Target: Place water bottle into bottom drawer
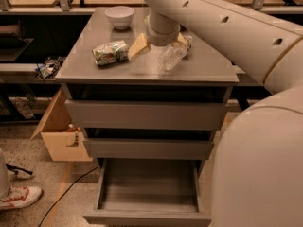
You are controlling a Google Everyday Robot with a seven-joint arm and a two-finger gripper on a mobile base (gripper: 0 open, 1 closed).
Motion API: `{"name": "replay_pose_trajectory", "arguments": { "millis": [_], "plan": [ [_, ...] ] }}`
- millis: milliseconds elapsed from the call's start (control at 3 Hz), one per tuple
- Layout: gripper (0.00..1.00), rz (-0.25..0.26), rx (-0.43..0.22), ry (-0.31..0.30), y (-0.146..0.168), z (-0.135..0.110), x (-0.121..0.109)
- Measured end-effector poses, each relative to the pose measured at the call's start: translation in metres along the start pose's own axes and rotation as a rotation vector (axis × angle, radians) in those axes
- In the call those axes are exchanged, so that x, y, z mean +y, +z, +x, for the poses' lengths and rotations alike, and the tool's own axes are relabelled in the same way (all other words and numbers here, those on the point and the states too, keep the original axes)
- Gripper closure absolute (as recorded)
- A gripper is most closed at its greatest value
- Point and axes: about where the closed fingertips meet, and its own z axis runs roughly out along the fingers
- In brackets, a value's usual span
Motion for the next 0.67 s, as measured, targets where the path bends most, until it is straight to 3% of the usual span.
{"name": "replay_pose_trajectory", "arguments": {
  "millis": [333,667],
  "plan": [
    [0.00,0.018,0.009,0.030,0.014,-0.001,-0.007],
    [0.16,0.025,0.019,0.061,0.025,0.004,-0.015]
  ]
}}
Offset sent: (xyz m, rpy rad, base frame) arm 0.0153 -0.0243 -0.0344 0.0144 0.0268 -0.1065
